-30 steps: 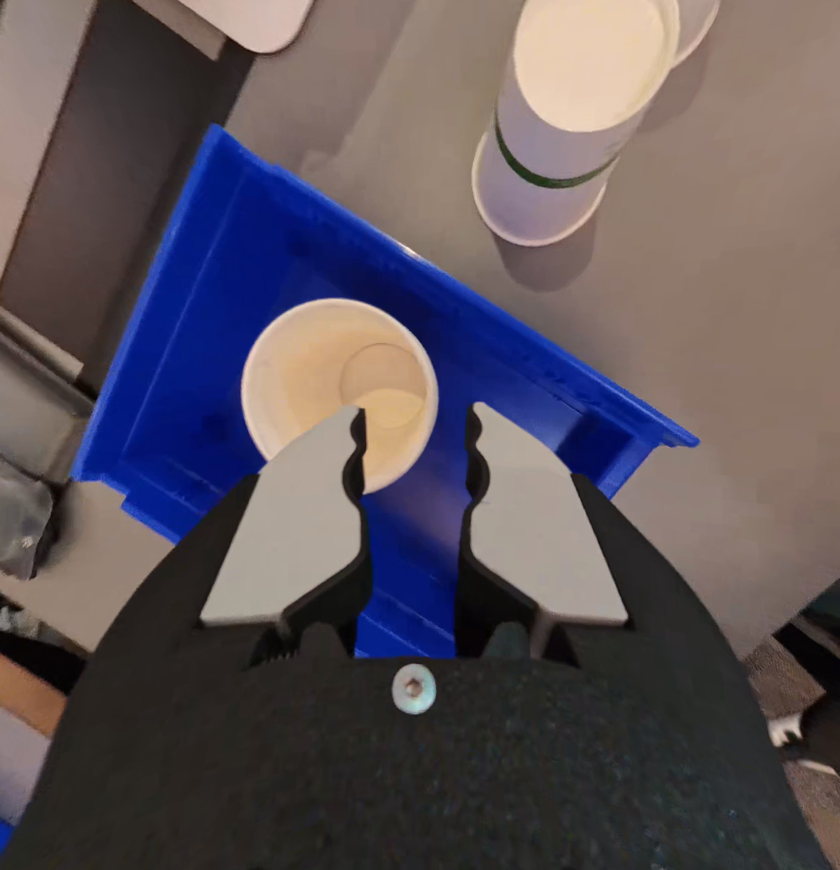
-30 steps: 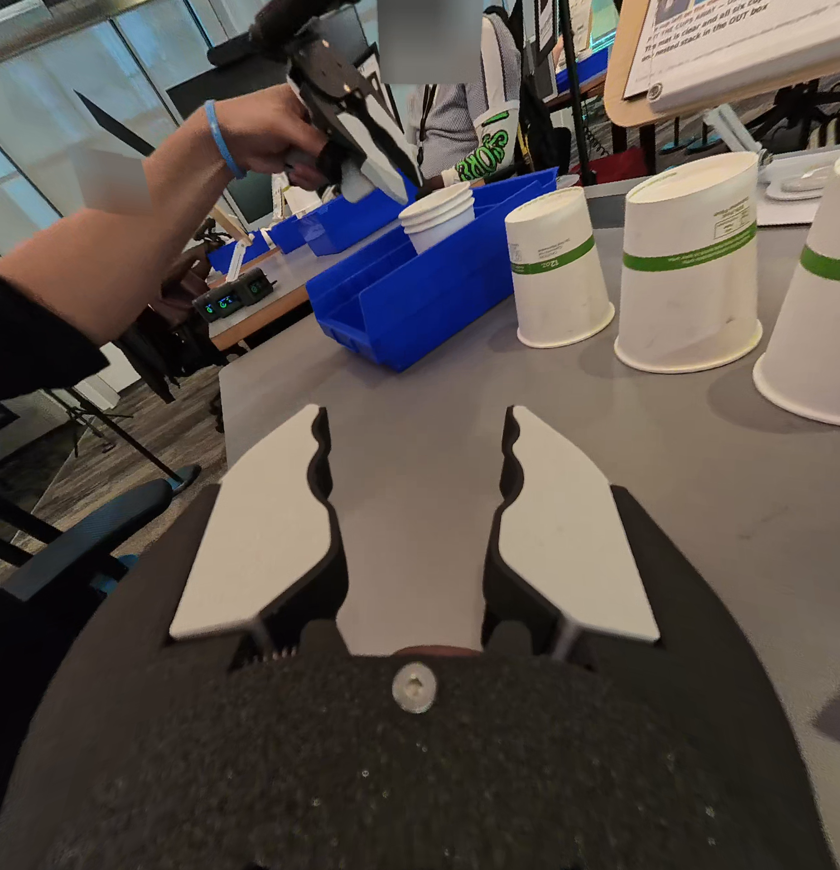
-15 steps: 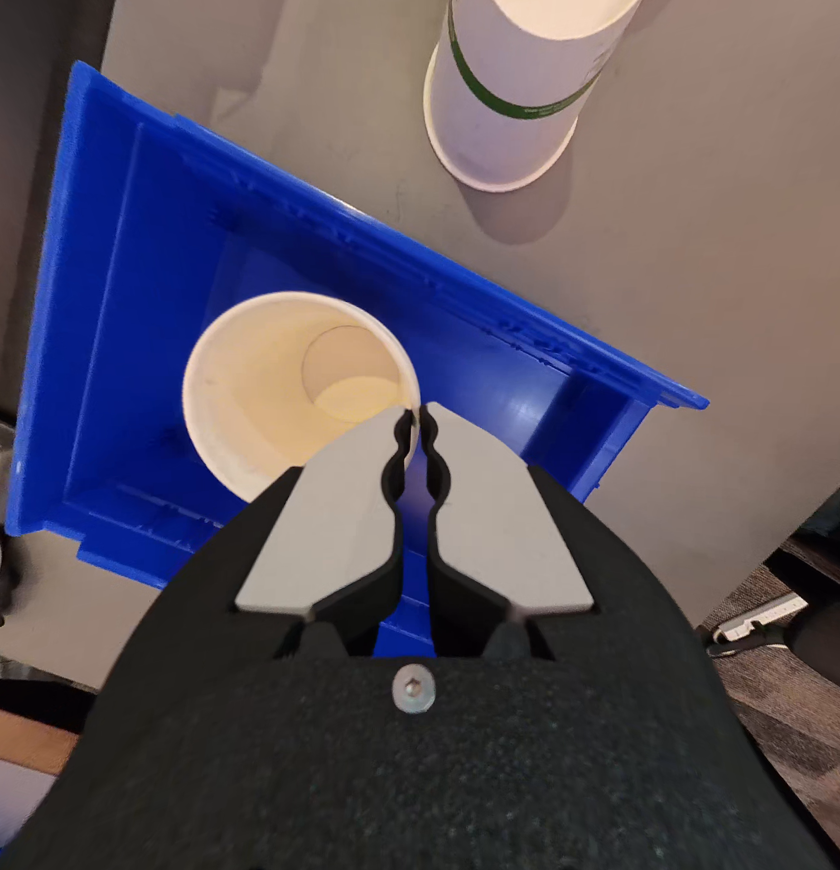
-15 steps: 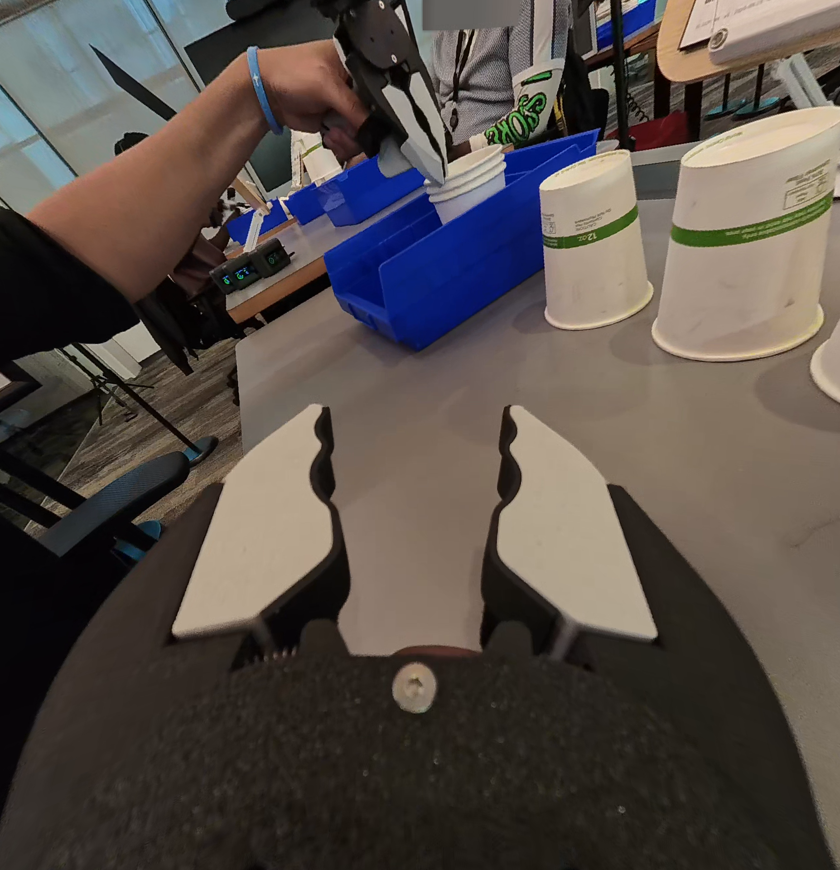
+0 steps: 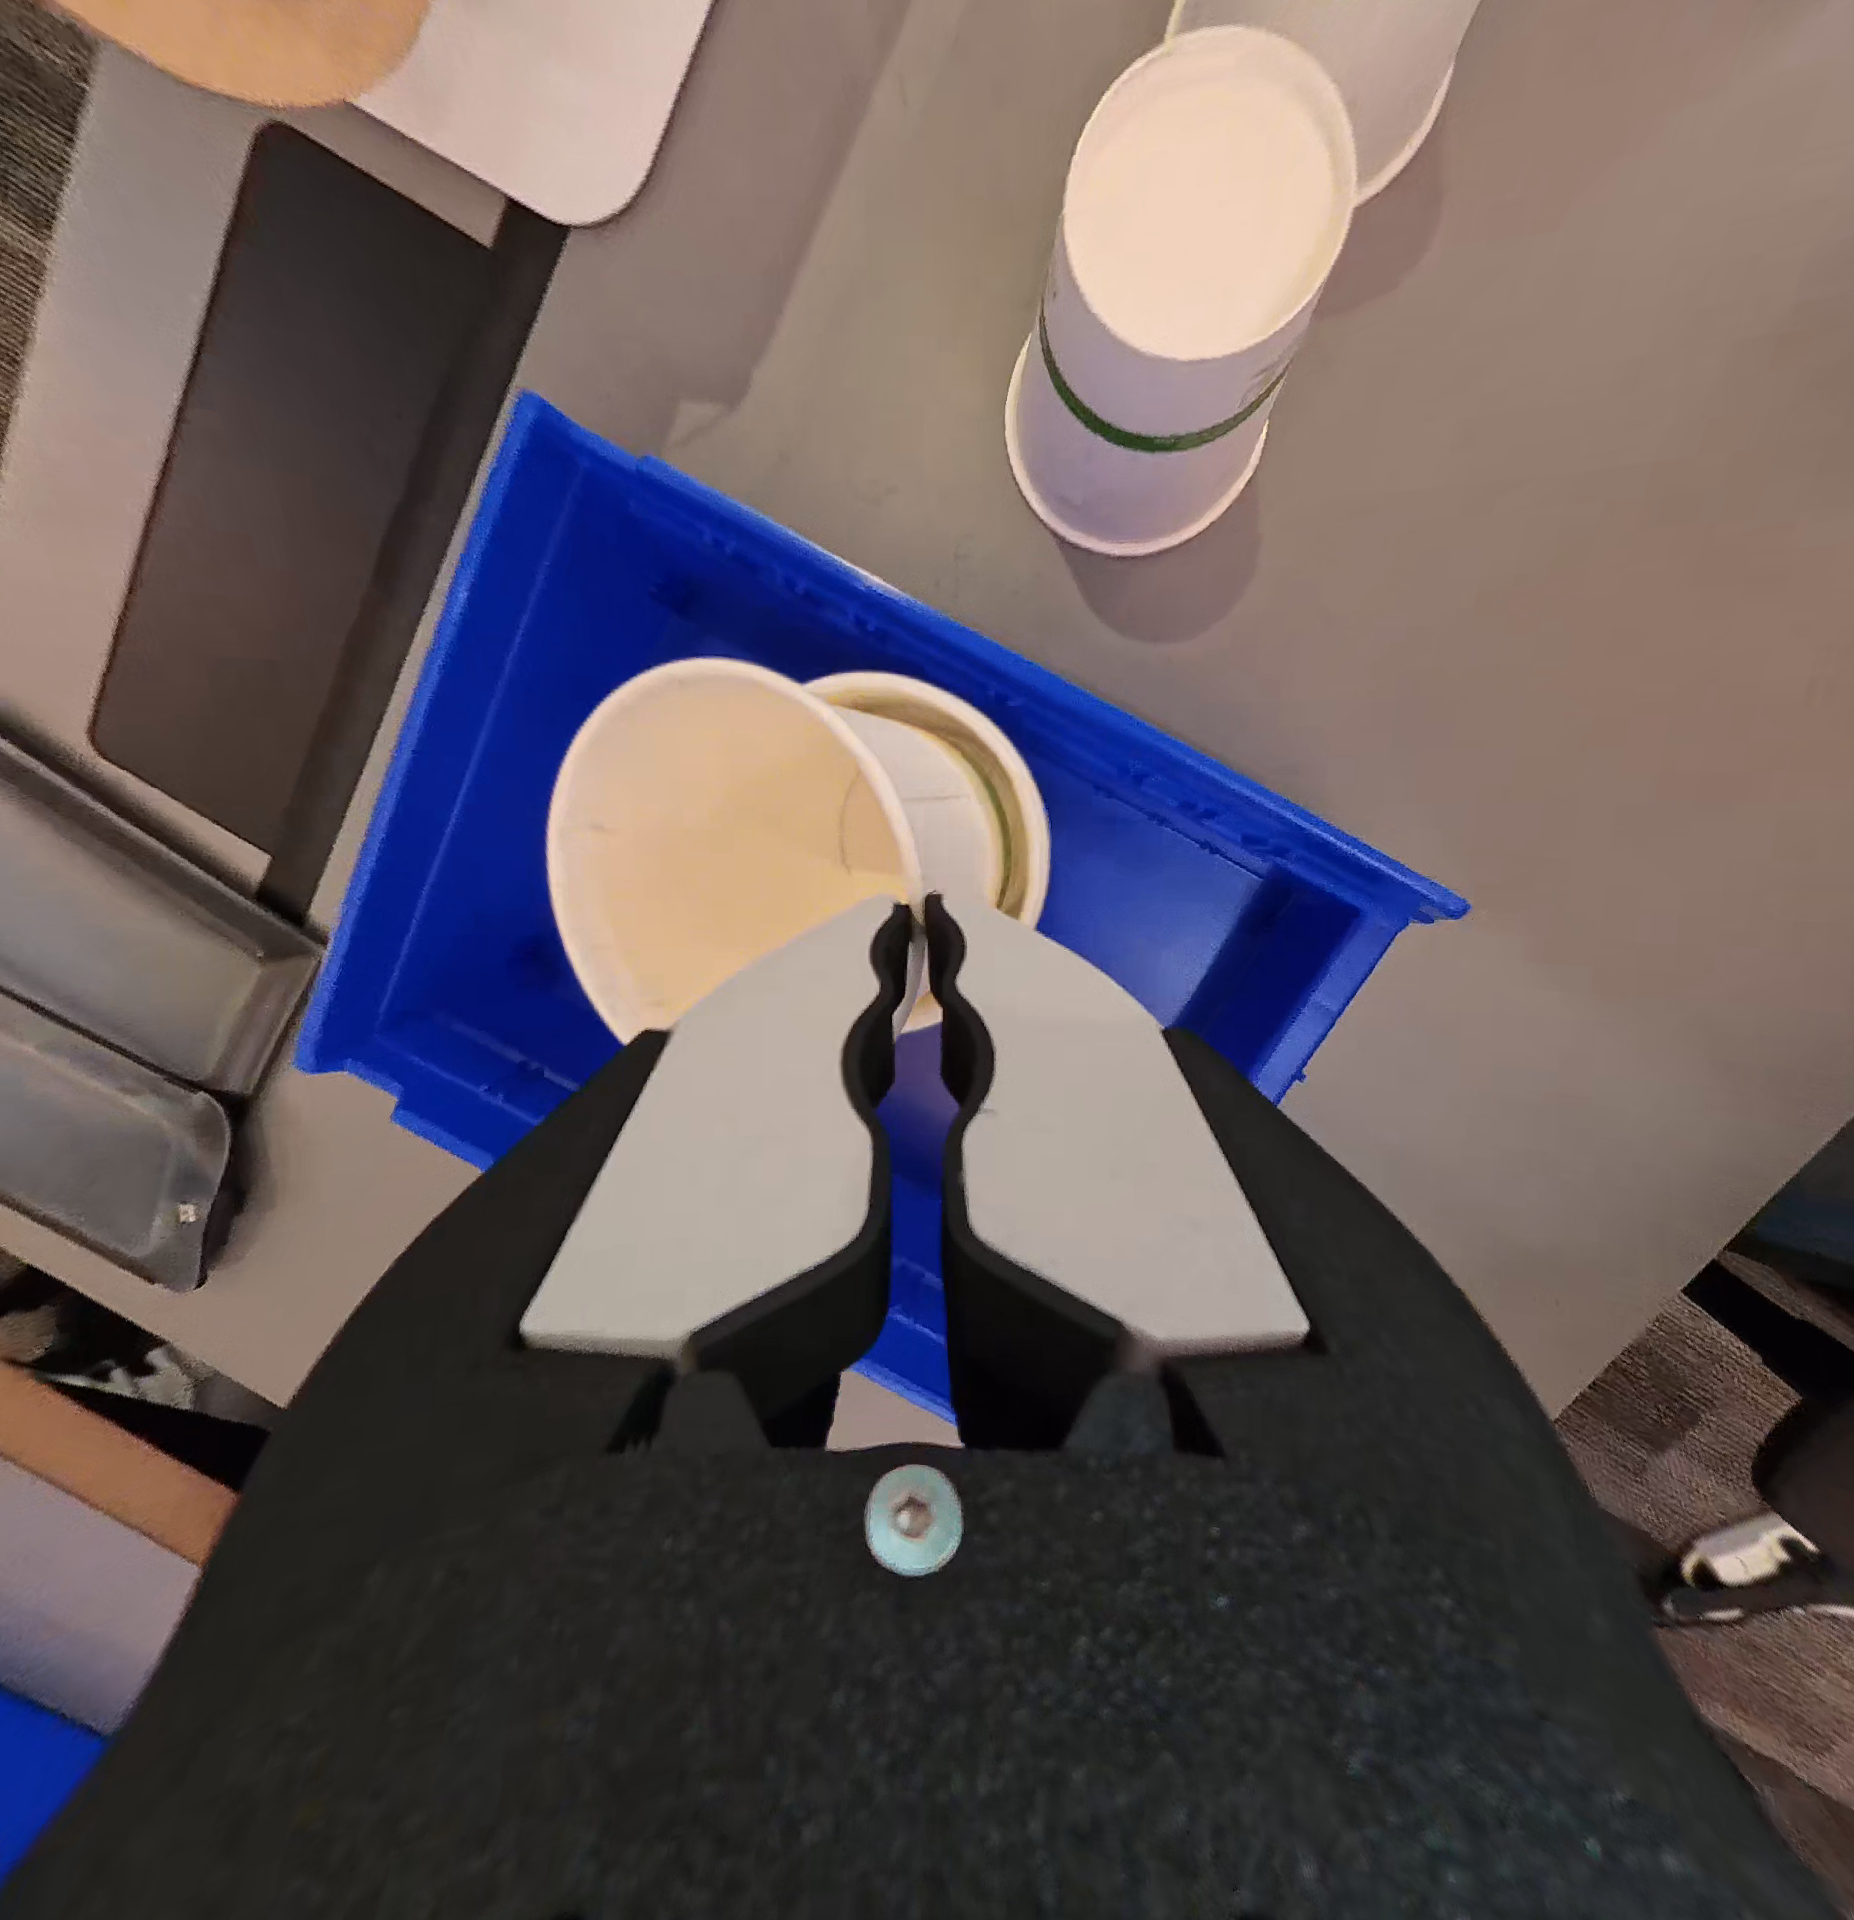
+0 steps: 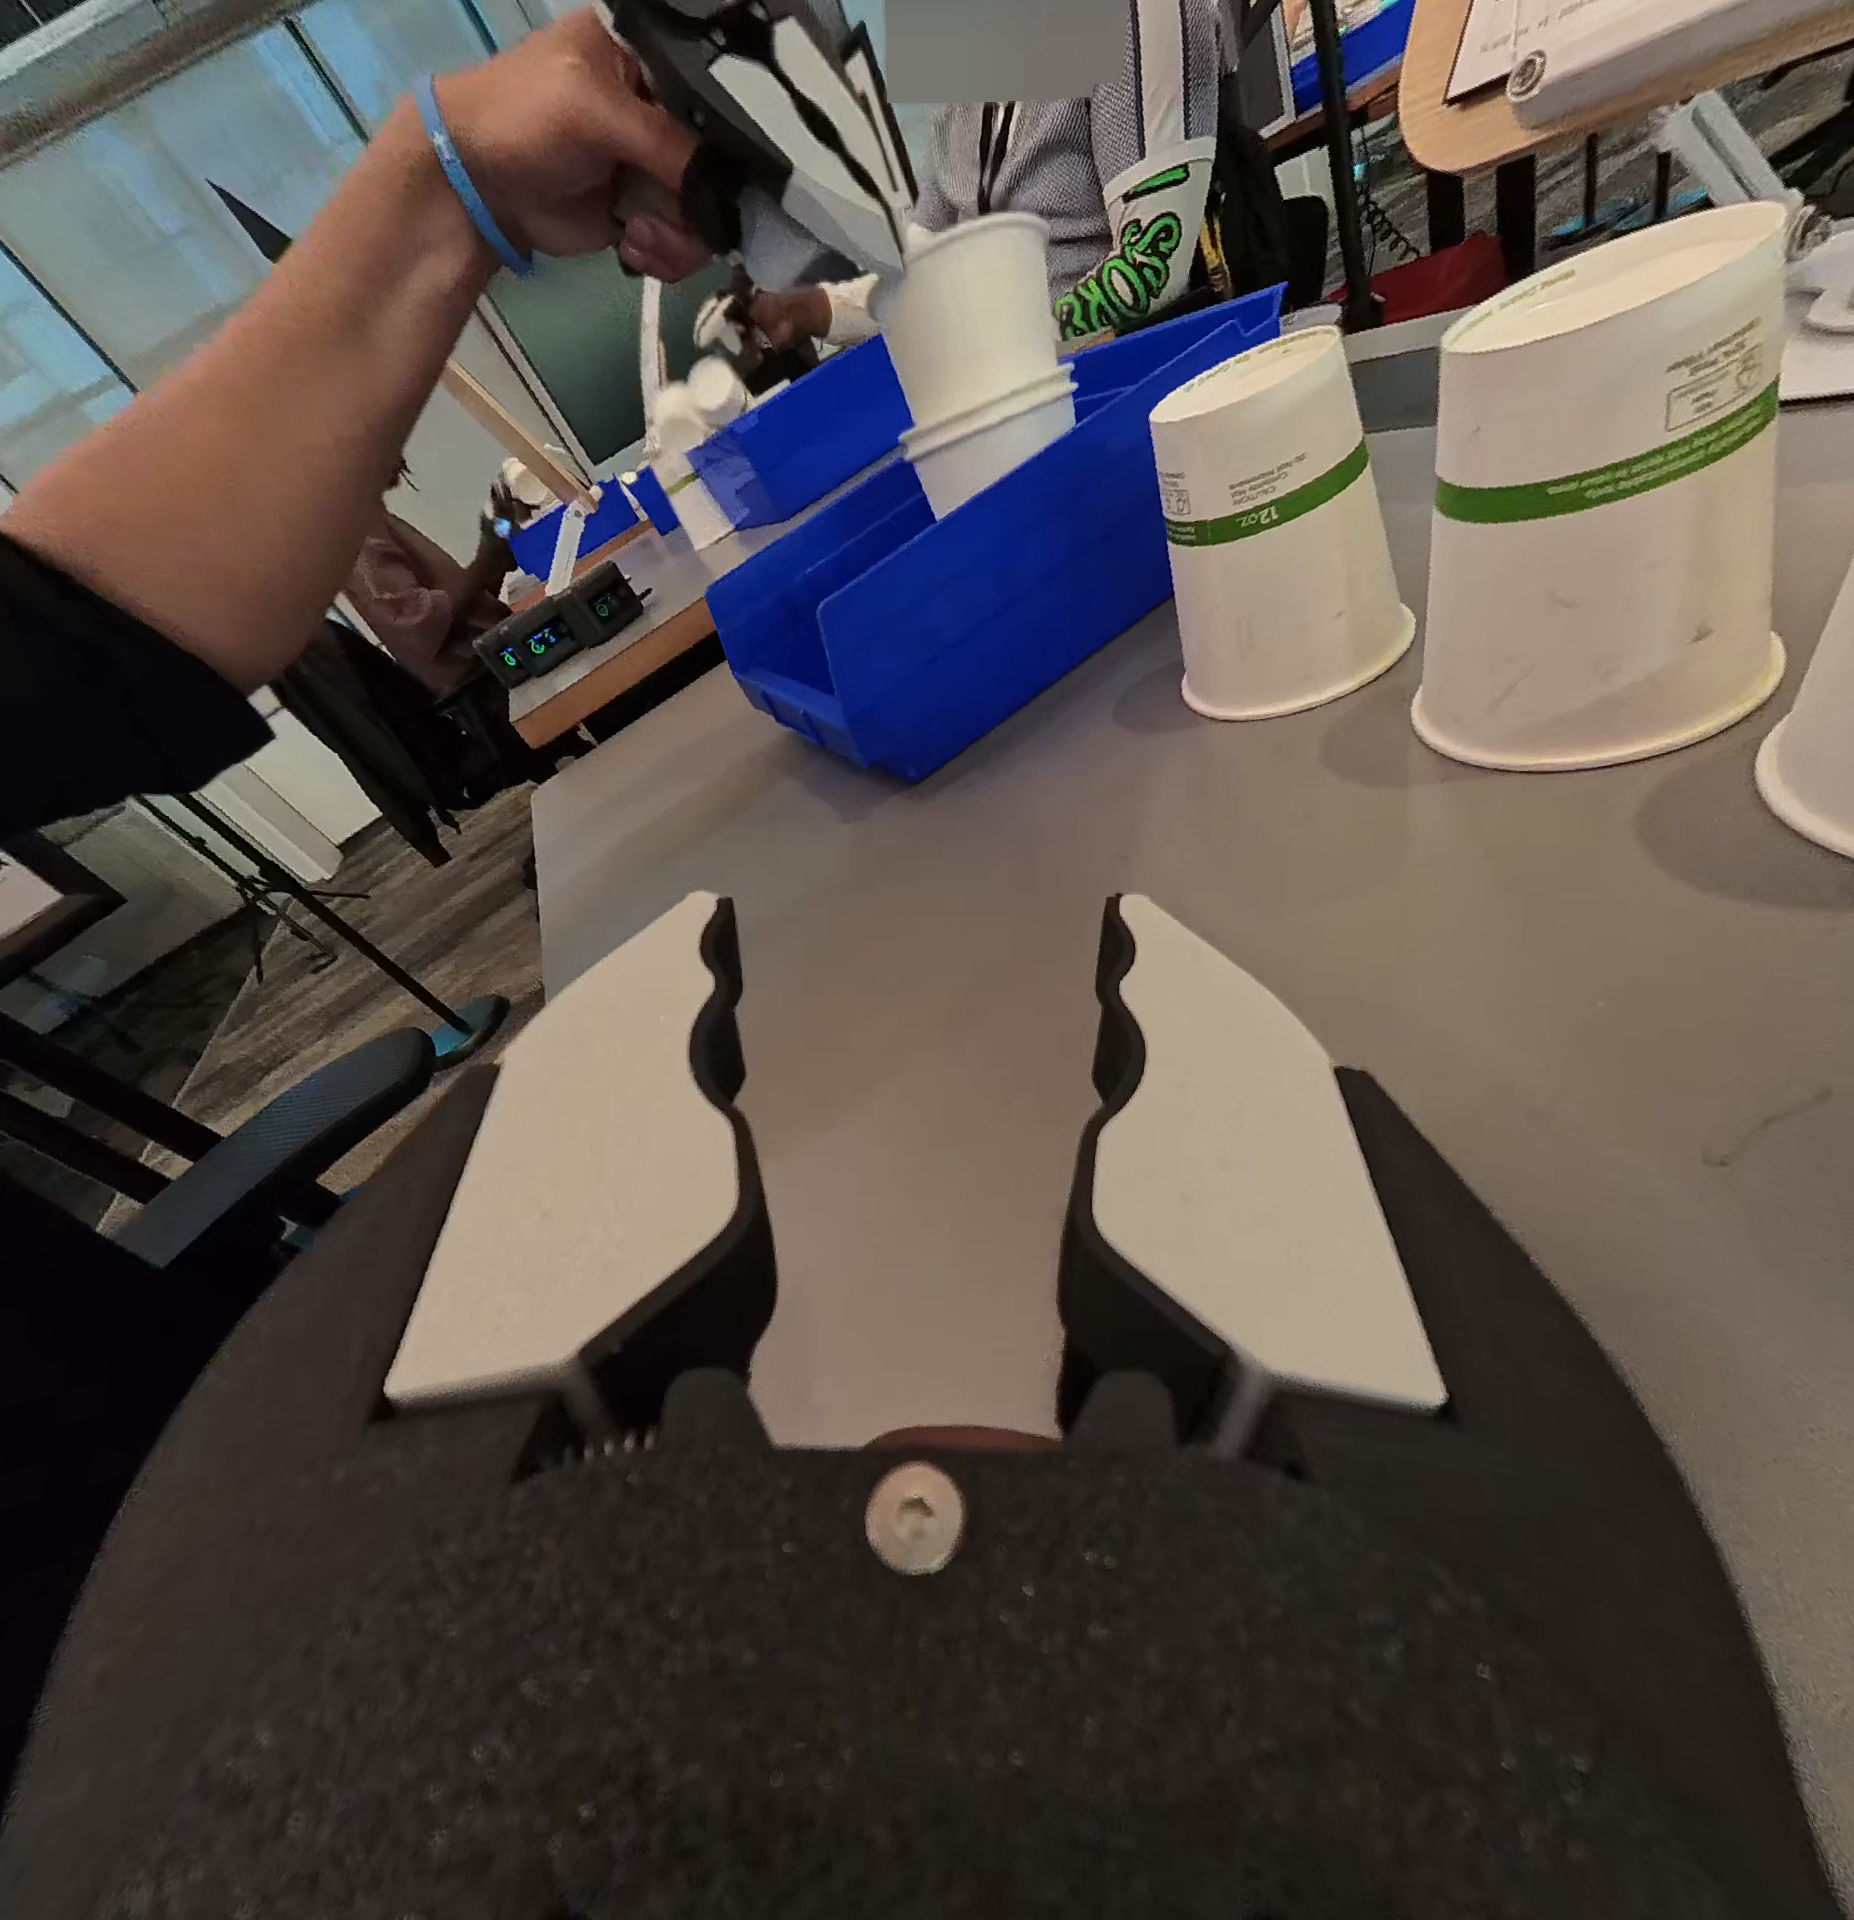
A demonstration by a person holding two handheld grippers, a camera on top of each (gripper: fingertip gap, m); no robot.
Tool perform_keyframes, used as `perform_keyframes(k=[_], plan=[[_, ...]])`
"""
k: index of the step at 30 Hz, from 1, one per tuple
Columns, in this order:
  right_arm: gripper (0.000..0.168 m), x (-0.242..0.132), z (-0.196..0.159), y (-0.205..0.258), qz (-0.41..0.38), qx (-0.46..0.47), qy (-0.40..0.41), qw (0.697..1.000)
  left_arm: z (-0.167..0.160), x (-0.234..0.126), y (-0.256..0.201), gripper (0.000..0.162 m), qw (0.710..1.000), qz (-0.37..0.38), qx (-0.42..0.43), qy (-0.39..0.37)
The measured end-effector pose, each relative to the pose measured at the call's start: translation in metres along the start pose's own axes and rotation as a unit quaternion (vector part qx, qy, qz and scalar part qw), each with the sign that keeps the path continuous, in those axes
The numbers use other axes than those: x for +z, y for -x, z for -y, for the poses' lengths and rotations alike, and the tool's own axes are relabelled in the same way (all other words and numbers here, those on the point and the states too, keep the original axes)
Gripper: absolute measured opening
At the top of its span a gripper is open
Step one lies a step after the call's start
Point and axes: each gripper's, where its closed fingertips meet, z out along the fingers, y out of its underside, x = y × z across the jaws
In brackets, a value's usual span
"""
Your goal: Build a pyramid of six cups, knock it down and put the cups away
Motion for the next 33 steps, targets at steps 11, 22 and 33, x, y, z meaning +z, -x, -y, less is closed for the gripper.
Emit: perform_keyframes(k=[11,22,33], plan=[[0.065,0.002,-0.002,0.001,0.003,0.004,0.002,1.000,0.039,-0.099,-0.006,0.003,0.979,0.072,-0.046,-0.185],[0.072,0.007,0.015,-0.006,0.008,0.026,-0.043,0.999,0.092,-0.109,-0.092,0.002,0.934,-0.054,-0.123,-0.331],[0.099,0.040,0.101,0.002,0.177,0.207,-0.255,0.928,0.185,-0.088,-0.191,0.002,0.912,-0.147,-0.090,-0.373]])
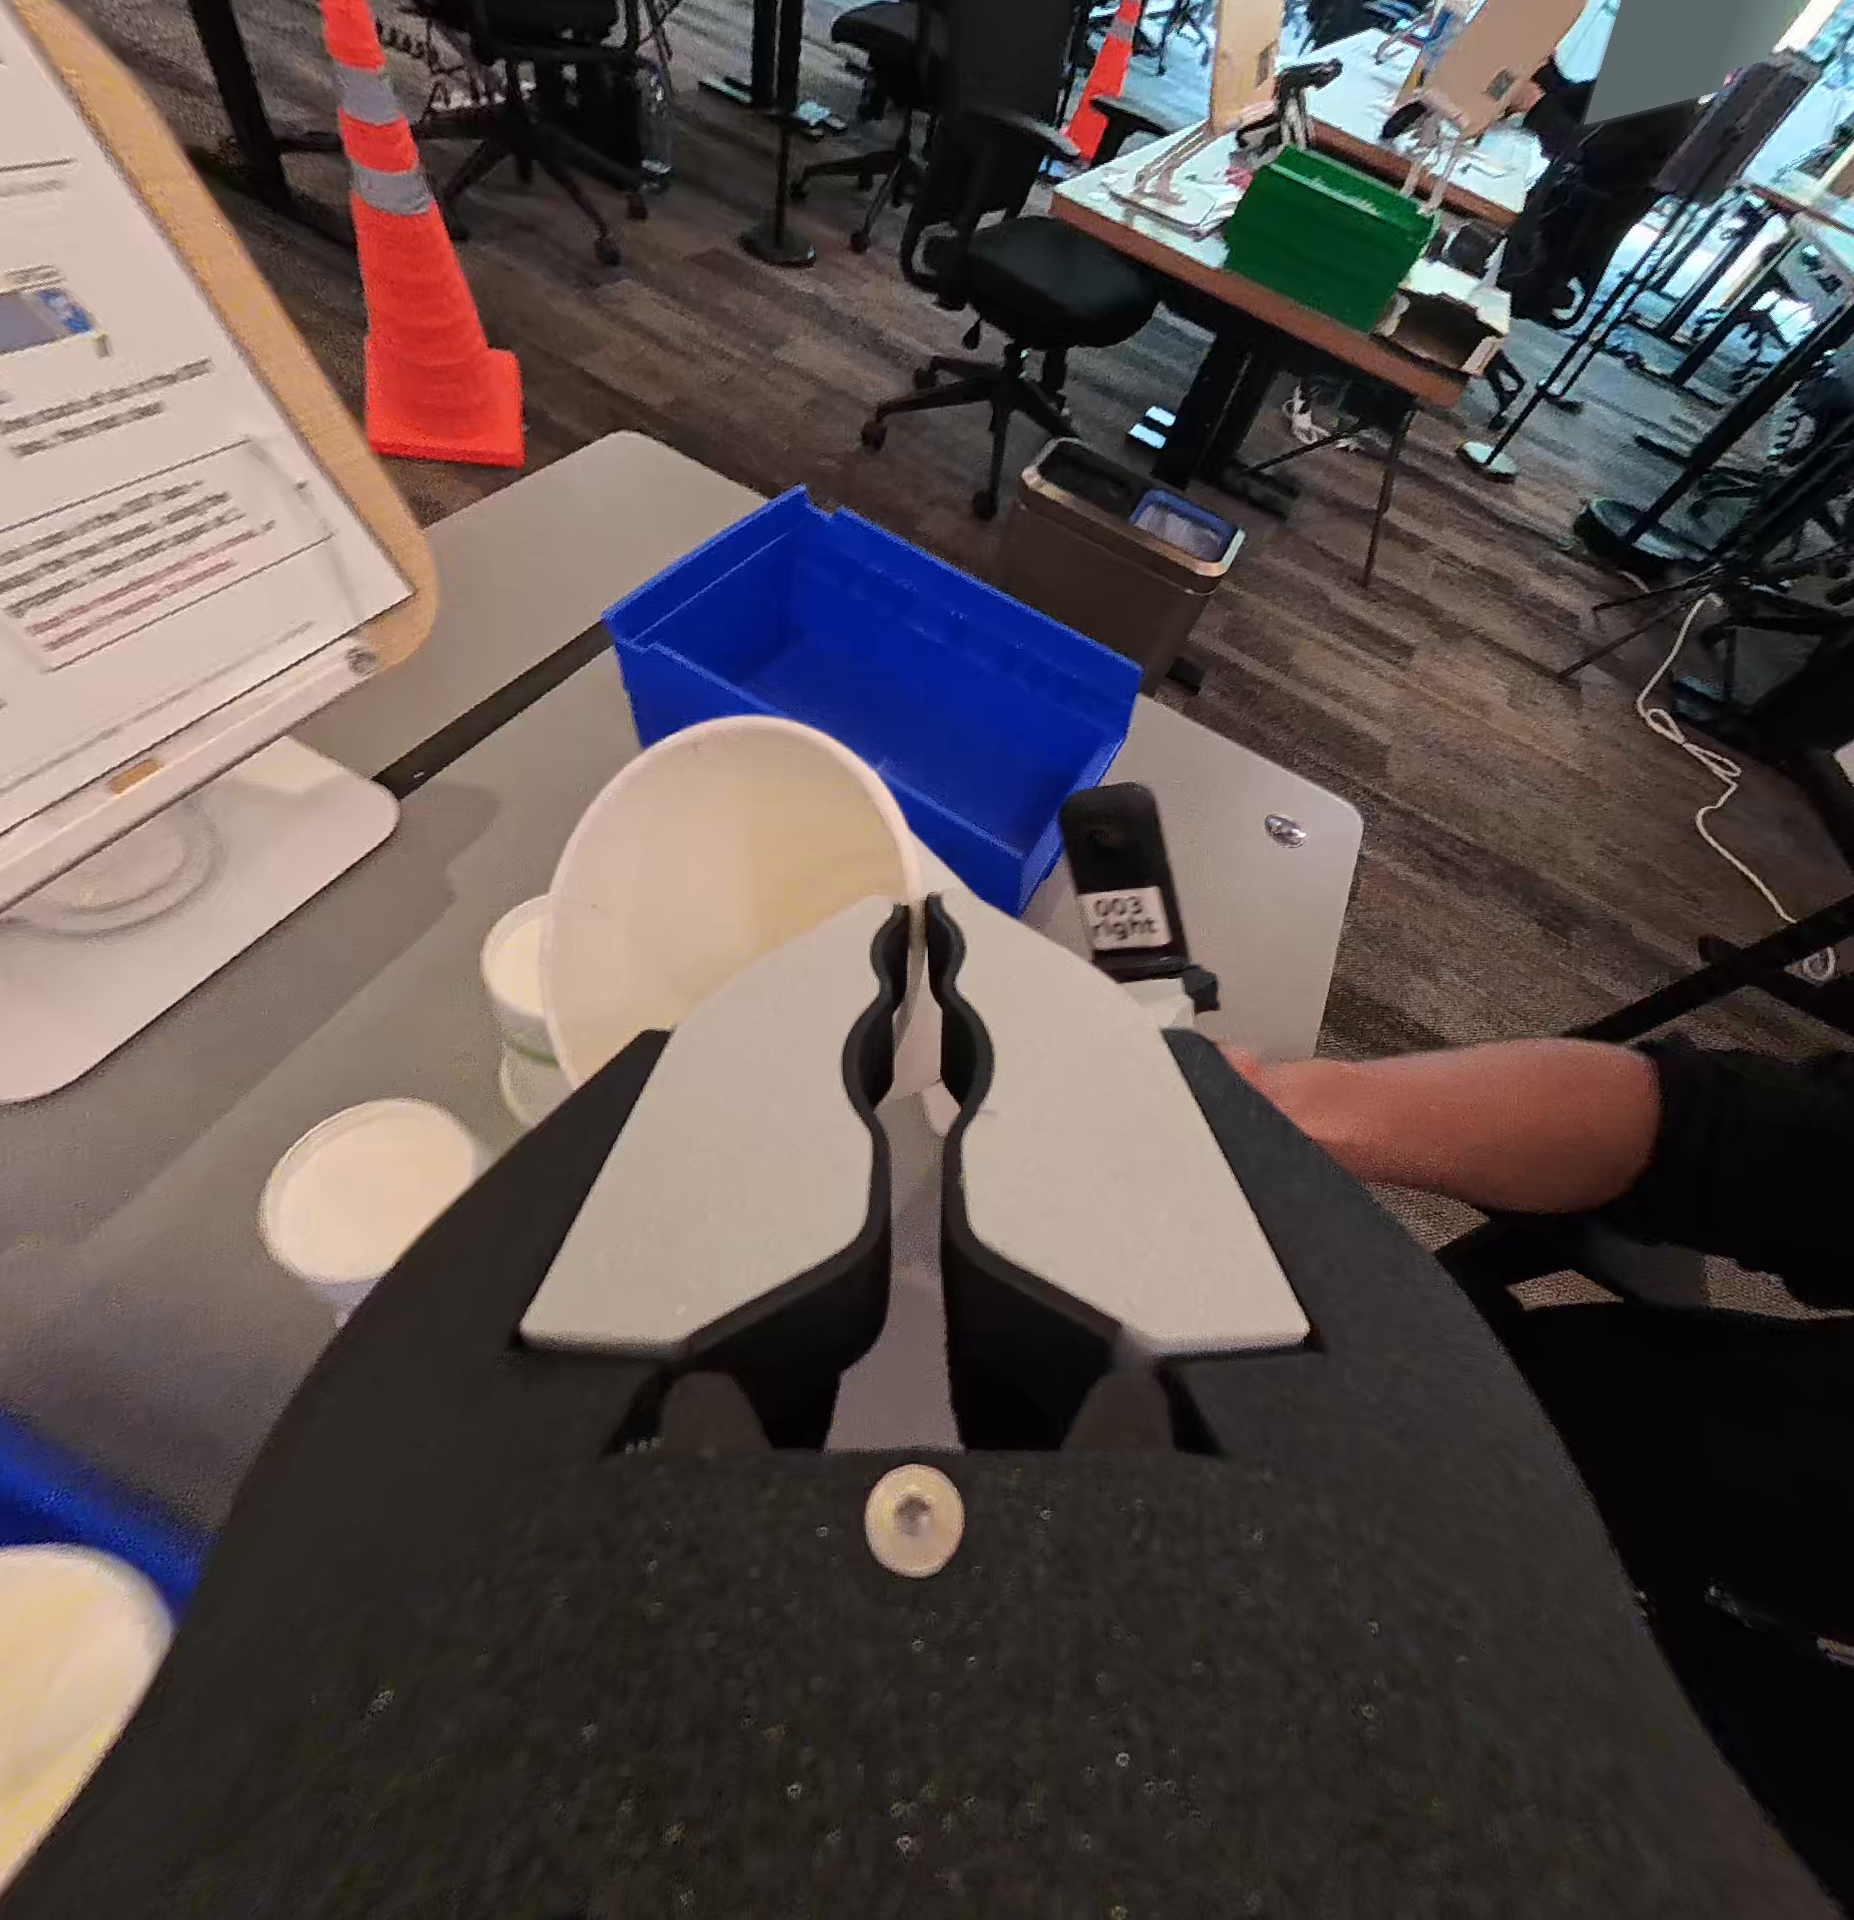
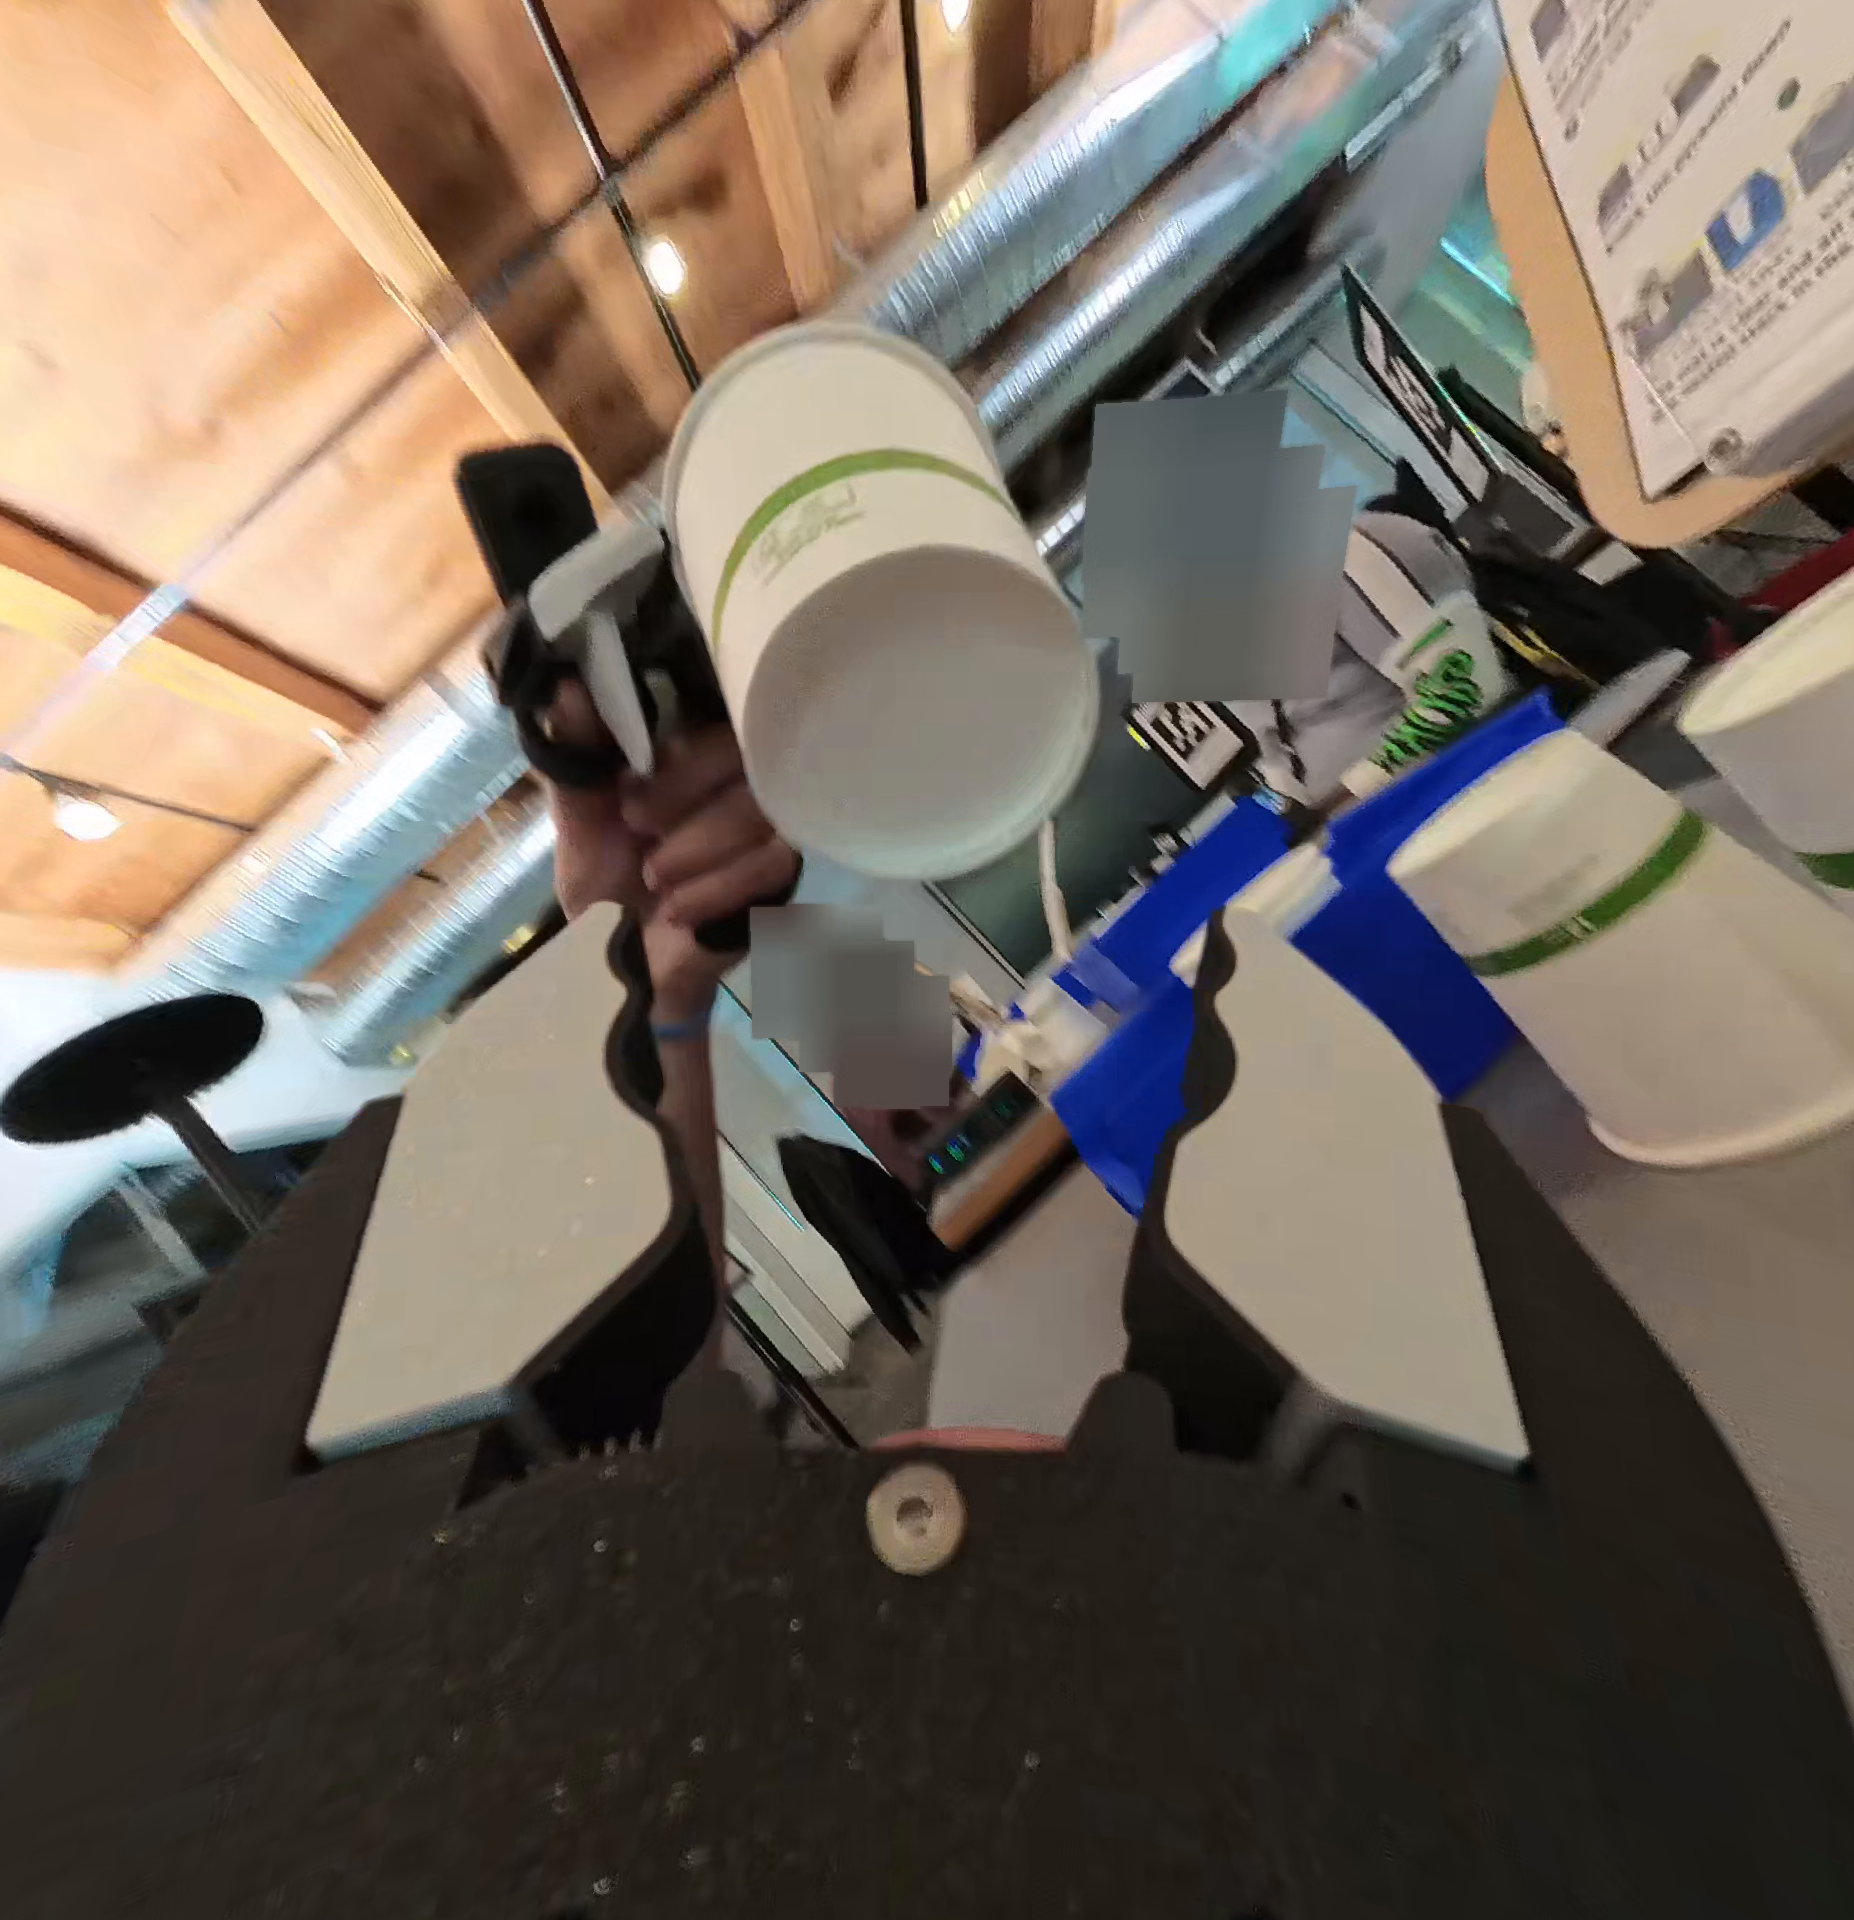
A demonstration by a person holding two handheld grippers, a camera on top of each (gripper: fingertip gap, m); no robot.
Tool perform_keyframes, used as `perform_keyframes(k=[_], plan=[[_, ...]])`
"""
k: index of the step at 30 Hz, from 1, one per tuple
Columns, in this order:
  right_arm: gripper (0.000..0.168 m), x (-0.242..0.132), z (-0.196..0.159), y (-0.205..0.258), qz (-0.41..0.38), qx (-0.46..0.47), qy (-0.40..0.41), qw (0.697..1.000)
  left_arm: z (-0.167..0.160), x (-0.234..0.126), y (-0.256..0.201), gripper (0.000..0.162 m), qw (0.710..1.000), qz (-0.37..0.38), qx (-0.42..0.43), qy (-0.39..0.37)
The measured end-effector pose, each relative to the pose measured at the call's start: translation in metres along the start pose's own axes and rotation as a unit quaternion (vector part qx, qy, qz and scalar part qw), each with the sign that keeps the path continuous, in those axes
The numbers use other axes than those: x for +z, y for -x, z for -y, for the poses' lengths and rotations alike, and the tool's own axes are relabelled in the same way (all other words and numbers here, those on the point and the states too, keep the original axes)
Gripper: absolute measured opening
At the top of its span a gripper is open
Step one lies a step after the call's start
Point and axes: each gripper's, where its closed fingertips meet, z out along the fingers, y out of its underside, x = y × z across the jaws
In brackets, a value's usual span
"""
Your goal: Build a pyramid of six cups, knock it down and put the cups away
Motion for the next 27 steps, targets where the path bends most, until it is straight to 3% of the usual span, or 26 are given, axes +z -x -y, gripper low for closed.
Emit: perform_keyframes(k=[5,9,15,18,20,24,27], plan=[[0.102,0.001,0.029,0.020,0.073,0.069,-0.071,0.992,-0.001,0.033,-0.026,0.002,0.999,-0.044,-0.001,-0.010],[0.080,-0.009,0.036,0.010,0.052,0.104,-0.073,0.991,-0.012,0.048,-0.038,0.002,0.997,-0.080,-0.011,-0.007],[0.079,-0.016,0.031,0.003,0.031,0.077,-0.051,0.995,-0.026,0.051,-0.035,0.005,0.999,-0.052,0.002,0.006],[0.079,-0.017,0.033,0.006,0.024,0.054,-0.045,0.997,-0.038,0.036,-0.030,0.058,1.000,0.000,0.019,0.001],[0.079,-0.018,0.036,0.008,0.011,0.030,-0.039,0.999,-0.059,0.021,-0.022,0.088,0.998,0.062,0.034,-0.004],[0.080,-0.022,0.065,0.012,-0.042,-0.048,-0.024,0.998,-0.141,0.010,0.006,0.089,0.981,0.194,-0.021,-0.019],[0.079,-0.021,0.113,0.013,-0.122,-0.156,0.017,0.980,-0.210,0.015,0.017,0.087,0.965,0.259,-0.047,-0.010]])
